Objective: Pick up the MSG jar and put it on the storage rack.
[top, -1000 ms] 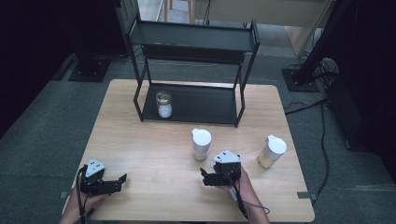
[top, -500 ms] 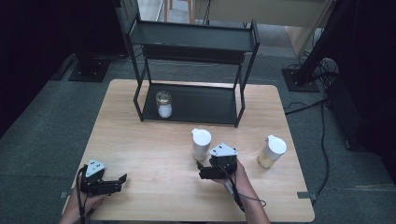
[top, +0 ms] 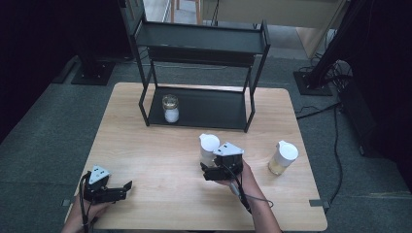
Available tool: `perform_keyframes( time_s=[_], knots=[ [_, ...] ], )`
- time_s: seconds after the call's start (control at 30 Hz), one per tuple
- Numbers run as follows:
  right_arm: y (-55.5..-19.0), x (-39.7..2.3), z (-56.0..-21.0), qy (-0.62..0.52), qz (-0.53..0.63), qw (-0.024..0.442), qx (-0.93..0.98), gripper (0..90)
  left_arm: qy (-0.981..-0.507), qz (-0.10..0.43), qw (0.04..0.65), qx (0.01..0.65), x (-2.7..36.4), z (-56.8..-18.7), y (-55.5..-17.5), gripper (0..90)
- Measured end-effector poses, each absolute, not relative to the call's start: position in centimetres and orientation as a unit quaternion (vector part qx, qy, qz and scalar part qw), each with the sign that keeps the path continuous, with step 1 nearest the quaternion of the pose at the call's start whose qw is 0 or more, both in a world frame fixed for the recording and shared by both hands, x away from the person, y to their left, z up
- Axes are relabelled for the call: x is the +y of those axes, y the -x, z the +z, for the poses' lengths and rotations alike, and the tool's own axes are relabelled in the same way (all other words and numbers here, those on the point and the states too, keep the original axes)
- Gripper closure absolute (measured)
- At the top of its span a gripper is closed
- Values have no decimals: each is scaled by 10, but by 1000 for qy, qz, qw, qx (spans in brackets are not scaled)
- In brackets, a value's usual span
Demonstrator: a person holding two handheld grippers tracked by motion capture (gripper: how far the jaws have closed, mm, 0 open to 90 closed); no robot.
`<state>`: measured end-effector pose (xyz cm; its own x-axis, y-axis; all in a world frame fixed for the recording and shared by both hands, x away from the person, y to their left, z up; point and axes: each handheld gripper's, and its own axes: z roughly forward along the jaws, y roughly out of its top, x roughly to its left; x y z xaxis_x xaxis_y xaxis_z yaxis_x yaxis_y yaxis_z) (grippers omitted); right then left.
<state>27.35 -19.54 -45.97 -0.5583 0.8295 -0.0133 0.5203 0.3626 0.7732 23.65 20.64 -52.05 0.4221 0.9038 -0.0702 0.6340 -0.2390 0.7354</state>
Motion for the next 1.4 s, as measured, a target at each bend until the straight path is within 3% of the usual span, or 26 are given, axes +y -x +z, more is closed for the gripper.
perform_keyframes(
  time_s=[0.5,0.87,1.4],
  knots=[
    [-295,-188,-456,-429,369,207,798,146,-764,185,361,502,208,-520,-237,16],
    [-302,-185,-460,-441,367,200,795,294,-764,185,361,502,207,-520,-237,16],
    [-310,-180,-455,-443,357,197,798,301,-763,183,363,503,208,-520,-237,16]
  ],
)
